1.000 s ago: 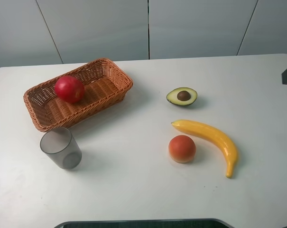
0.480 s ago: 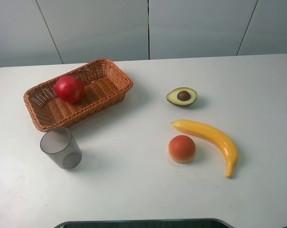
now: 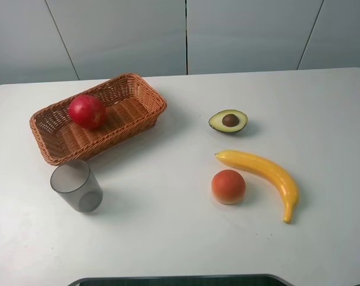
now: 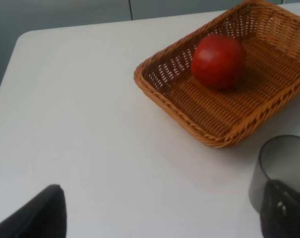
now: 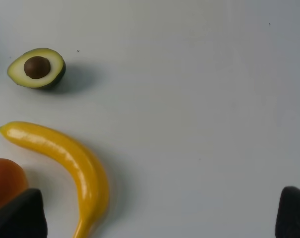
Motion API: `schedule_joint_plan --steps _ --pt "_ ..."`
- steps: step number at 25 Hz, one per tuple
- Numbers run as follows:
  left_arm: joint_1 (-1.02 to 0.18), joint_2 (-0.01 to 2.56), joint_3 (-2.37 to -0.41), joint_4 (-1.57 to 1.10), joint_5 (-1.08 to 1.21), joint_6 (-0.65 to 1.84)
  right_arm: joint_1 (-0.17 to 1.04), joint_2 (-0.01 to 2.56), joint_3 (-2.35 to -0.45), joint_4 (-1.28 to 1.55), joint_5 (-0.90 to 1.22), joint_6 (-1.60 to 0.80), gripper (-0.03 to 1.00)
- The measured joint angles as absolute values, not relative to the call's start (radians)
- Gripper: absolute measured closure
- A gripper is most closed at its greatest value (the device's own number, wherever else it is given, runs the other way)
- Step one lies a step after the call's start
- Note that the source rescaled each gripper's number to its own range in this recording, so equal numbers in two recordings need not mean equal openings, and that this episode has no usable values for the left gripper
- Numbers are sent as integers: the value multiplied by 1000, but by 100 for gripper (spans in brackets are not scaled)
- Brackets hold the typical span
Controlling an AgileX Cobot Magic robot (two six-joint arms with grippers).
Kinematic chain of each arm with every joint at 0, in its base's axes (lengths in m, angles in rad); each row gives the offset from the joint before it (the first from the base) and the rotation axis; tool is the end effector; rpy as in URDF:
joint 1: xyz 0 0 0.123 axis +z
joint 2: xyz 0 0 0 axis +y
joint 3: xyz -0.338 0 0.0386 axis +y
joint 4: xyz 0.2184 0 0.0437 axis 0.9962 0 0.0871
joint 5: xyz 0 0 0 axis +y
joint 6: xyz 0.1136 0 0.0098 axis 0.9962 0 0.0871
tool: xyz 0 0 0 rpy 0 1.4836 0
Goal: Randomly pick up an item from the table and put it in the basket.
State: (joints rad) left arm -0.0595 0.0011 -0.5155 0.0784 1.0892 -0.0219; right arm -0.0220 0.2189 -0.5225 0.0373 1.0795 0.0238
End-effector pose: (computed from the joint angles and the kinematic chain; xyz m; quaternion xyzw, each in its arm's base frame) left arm -0.0682 0.0120 0.2542 0.0137 0.8561 0.0181 0.5163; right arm -0.0382 0.0046 0.2686 0.0216 0.9039 0.0190 0.4268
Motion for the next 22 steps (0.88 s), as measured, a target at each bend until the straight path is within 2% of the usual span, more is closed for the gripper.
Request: schedule_joint_plan --steps 22 --pt "-60 1 -515 78 1089 -22 -22 36 -512 59 1094 -12 -3"
